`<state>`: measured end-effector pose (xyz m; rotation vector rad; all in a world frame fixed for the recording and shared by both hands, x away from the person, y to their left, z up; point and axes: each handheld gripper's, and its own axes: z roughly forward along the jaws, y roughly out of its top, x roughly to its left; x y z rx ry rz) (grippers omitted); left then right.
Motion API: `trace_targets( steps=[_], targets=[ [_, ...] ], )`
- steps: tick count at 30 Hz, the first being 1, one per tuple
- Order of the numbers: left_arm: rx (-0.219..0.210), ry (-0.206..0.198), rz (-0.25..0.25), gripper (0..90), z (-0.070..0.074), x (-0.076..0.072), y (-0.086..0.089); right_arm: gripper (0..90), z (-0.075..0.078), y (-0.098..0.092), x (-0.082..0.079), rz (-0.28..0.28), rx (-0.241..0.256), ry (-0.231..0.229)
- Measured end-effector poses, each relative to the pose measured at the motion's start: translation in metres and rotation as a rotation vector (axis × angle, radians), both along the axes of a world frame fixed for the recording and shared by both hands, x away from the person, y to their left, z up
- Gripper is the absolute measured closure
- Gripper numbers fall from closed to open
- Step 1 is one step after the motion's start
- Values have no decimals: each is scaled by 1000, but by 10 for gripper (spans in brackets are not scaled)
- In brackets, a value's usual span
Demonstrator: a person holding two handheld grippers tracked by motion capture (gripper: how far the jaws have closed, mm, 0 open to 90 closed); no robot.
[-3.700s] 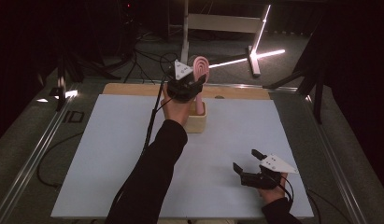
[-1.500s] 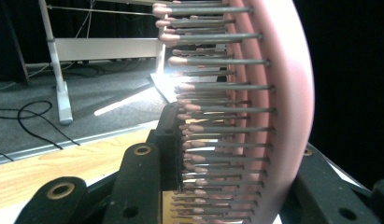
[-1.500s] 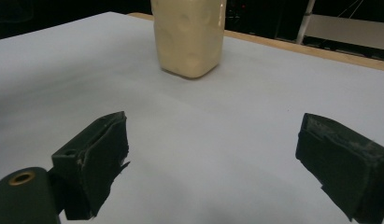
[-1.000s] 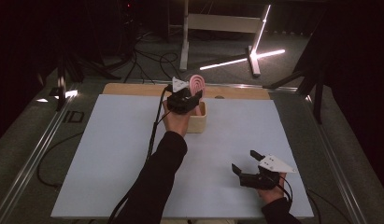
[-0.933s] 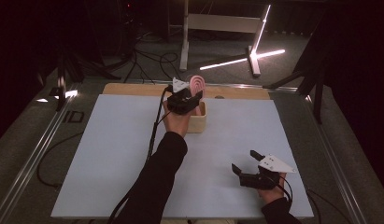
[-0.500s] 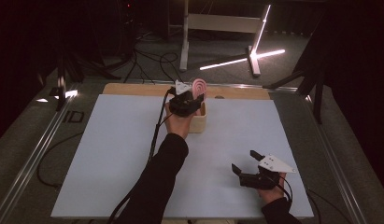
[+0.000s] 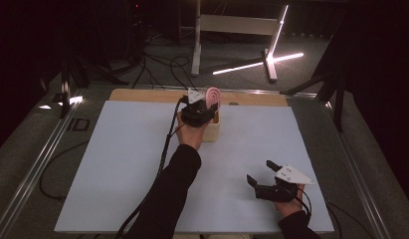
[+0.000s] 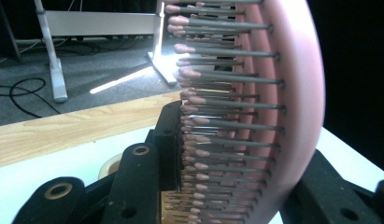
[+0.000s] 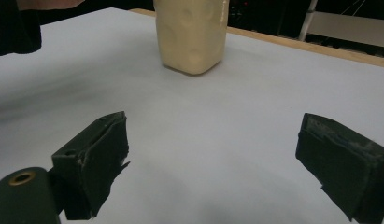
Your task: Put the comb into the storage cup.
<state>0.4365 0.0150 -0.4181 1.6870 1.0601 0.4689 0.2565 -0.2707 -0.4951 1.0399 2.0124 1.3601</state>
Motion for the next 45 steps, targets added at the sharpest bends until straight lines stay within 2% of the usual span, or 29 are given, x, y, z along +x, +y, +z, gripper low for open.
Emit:
trace_targets(
  steps=[8,28,31,36,45],
  targets=[
    [-5,16,-3,631,-4,1,2,93,0,1,0,5,0,0],
    [-2,24,-16,625,-3,3,3,93,-1,2,0,5,-5,4],
    [6,23,-13,624,-3,4,4,93,-1,2,0,4,-5,5],
    [55,8,-3,617,-4,4,4,93,-1,2,0,4,-6,5],
    [81,0,6,588,-3,6,9,93,-1,3,1,8,-10,5]
  ],
)
